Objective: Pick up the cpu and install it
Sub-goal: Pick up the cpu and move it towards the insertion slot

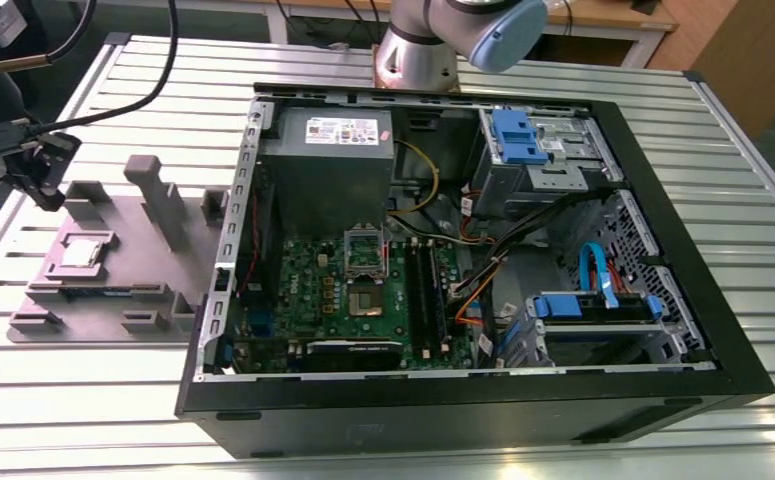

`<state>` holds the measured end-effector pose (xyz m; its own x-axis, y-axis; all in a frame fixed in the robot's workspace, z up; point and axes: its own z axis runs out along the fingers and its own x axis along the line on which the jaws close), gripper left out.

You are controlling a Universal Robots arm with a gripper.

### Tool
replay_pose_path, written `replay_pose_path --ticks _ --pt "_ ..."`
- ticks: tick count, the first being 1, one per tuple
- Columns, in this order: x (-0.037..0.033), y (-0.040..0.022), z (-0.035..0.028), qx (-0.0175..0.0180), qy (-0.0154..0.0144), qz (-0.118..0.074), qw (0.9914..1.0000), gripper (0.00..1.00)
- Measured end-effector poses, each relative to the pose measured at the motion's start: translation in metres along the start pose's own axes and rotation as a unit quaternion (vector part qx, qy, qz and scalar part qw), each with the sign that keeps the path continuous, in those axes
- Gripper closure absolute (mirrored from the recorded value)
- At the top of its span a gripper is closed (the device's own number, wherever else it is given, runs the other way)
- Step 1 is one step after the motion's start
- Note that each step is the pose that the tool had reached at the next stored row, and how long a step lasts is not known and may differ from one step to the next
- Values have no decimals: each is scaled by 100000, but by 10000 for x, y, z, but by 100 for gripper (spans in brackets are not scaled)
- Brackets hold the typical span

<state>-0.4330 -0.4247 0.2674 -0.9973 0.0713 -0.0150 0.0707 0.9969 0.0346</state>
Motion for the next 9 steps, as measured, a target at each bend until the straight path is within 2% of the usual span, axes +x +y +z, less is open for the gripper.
replay_pose_path --ticks 4,9 --pt "9 -1 16 -3 -8 3 100000 89" --pt "24 -10 90 2 -5 3 100000 89"
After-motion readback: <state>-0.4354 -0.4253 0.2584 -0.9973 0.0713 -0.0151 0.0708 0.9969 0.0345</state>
